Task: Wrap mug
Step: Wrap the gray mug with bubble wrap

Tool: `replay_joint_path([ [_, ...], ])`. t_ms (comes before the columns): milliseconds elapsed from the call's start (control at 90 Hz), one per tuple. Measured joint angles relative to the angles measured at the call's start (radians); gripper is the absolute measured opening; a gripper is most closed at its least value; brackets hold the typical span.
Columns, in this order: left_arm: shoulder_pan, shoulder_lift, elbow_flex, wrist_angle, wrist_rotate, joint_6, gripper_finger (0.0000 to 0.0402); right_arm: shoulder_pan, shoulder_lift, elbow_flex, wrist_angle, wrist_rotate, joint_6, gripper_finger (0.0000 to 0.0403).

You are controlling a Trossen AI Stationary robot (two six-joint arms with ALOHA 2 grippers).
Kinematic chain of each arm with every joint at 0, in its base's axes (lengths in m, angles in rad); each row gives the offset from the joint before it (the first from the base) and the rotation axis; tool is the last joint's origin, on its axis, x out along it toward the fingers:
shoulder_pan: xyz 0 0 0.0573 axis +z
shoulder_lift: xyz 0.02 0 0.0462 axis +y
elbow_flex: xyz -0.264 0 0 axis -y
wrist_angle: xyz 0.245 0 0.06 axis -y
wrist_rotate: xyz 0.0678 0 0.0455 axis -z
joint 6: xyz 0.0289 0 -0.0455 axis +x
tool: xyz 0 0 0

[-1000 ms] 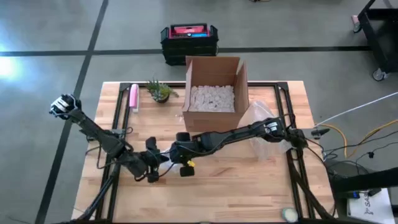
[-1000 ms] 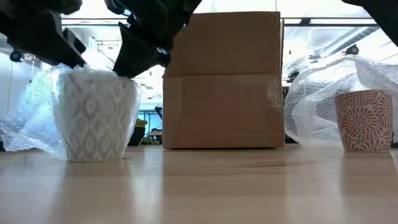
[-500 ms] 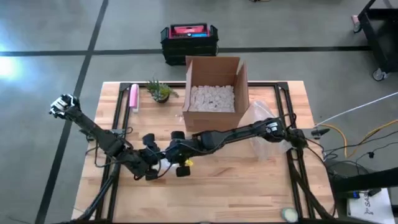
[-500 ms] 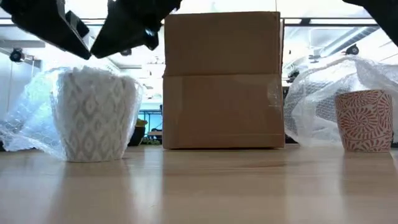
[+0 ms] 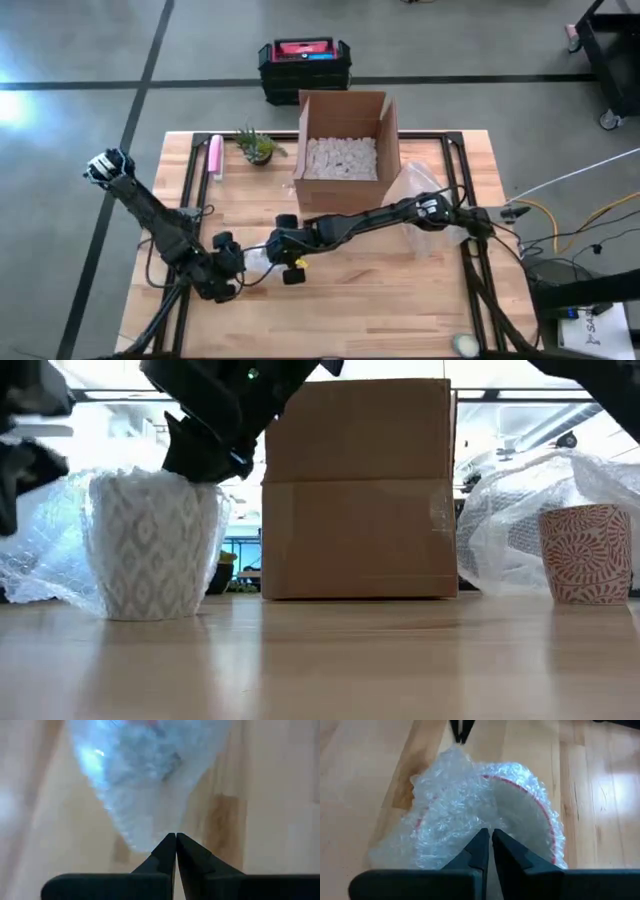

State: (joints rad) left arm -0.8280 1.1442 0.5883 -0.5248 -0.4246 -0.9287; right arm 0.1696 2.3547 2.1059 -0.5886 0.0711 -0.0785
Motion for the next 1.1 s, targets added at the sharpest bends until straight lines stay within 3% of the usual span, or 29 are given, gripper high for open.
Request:
replay_joint_path([
  [78,0.005,0.006,-0.044,0.189,-0.043,0.095,0.0000,0.000,0.000,0.000,0.012,0.000,-0.011,0.0014],
  [156,0.019,0.007,-0.054,0.257,-0.139,0.151,0.0000,0.000,0.000,0.000,0.026,0.000,-0.011,0.0014],
  [367,0.053,-0.003,0.034,0.139,-0.291,0.256,0.0000,-0.001,0.002,0.000,0.024,0.007,0.000,0.0014],
  [678,0.092,-0.003,0.085,0.076,-0.295,0.299,0.0000,0.002,0.003,-0.001,0.035,0.000,0.000,0.0014],
  [922,0.089,-0.005,0.045,0.084,-0.273,0.218,0.0000,0.009,0.003,-0.003,0.052,-0.001,-0.016,0.0014],
  [1100,0.089,-0.006,0.099,0.067,-0.230,0.304,0.0000,0.010,0.002,-0.001,0.057,-0.007,-0.025,0.0014],
])
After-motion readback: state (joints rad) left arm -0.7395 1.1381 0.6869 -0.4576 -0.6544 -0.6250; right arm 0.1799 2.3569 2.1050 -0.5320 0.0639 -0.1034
